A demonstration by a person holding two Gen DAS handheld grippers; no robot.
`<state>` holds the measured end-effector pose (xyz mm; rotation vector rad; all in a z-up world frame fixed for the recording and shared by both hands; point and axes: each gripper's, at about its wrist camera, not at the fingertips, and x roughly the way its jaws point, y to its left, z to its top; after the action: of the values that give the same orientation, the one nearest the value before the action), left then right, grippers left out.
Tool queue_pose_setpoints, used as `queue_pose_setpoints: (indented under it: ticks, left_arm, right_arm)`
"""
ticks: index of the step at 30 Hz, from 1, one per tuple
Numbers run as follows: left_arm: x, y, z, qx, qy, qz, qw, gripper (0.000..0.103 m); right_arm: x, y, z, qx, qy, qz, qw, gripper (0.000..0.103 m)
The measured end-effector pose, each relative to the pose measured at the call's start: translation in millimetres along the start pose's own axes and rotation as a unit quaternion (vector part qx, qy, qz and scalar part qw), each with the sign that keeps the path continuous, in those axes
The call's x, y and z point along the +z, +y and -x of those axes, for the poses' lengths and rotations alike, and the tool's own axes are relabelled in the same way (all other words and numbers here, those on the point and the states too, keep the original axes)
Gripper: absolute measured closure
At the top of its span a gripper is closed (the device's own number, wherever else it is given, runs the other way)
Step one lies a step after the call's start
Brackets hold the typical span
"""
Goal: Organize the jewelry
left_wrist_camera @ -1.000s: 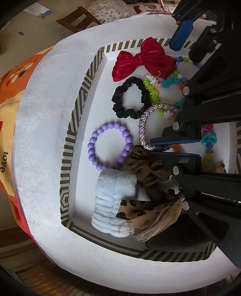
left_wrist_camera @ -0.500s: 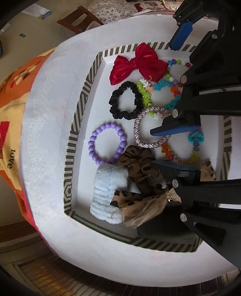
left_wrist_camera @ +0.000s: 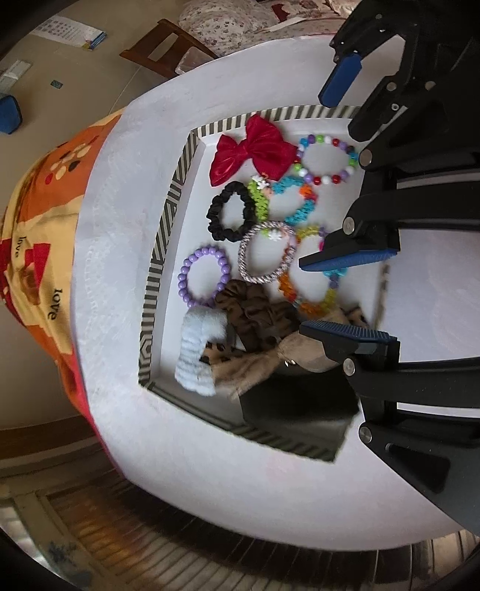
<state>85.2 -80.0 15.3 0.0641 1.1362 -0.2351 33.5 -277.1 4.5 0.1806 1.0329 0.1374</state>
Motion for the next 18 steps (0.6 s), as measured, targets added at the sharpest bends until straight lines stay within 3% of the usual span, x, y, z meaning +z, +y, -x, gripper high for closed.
queue_pose_setpoints:
  ticks: [18]
  left_arm:
    - [-43.3,22.7,67.2,0.038,-0.060,0.020,0.9973,0.085]
  right_arm:
    - [-19.3,39.7,47.9,-0.032,-0.054,0.011,0.998,0.045]
